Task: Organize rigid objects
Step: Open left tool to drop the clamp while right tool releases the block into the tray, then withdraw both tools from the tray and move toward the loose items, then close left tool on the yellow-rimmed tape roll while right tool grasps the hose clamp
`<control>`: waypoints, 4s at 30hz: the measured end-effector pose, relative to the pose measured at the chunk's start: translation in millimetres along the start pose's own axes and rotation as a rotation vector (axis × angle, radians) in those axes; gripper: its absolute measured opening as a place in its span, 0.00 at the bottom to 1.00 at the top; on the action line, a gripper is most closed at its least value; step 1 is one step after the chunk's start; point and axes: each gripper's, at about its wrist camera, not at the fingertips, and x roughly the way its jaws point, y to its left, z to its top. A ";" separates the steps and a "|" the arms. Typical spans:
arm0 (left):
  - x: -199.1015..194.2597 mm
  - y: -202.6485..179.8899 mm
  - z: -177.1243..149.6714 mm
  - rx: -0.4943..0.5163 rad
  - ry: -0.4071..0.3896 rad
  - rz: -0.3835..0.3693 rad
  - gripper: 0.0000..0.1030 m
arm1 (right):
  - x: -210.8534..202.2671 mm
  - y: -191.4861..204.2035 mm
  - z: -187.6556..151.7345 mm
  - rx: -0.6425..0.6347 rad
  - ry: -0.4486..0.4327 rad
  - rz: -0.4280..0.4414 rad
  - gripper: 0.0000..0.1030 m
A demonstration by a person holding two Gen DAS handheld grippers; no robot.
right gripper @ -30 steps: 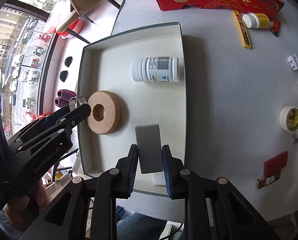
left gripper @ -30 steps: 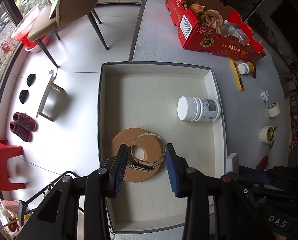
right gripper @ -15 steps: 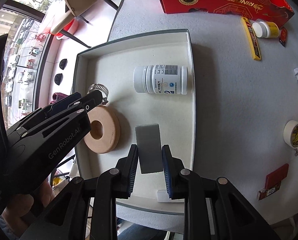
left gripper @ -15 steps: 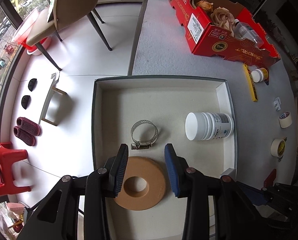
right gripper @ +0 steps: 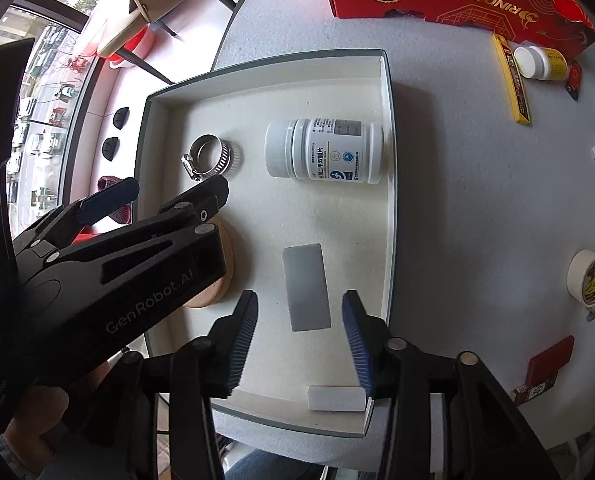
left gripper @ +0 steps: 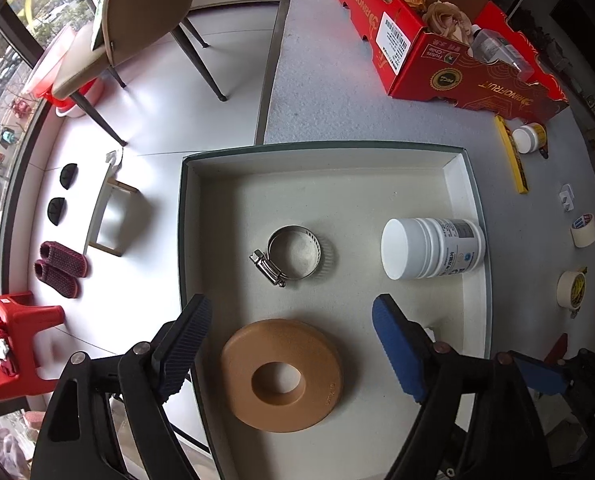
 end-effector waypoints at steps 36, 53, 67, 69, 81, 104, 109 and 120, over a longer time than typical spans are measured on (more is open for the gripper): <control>-27.9 -57.3 -90.4 0.078 0.108 0.046 1.00 | -30.5 -141.9 -119.5 0.255 0.009 -0.026 0.88; -36.5 -149.4 -84.2 0.256 0.115 0.009 1.00 | -13.4 -188.8 -149.4 0.288 0.044 -0.060 0.88; -5.8 -328.1 -45.3 0.394 0.043 -0.080 1.00 | -10.4 -280.8 -206.9 0.508 0.067 -0.082 0.88; 5.5 -345.1 -40.2 0.403 0.038 -0.063 1.00 | -10.0 -286.9 -212.0 0.516 0.070 -0.077 0.88; 32.8 -299.2 -12.3 0.284 0.035 0.052 0.93 | -11.1 -293.1 -199.2 0.514 0.021 -0.045 0.88; 75.9 -291.1 2.9 0.269 0.081 -0.028 1.00 | 9.9 -257.4 -29.0 0.205 -0.118 -0.218 0.77; 75.3 -280.7 0.2 0.250 0.081 -0.024 1.00 | 6.9 -249.0 -27.8 0.197 -0.128 -0.226 0.52; 50.6 -299.7 4.5 0.335 0.111 -0.058 0.50 | -5.7 -264.2 -43.0 0.324 -0.103 -0.115 0.35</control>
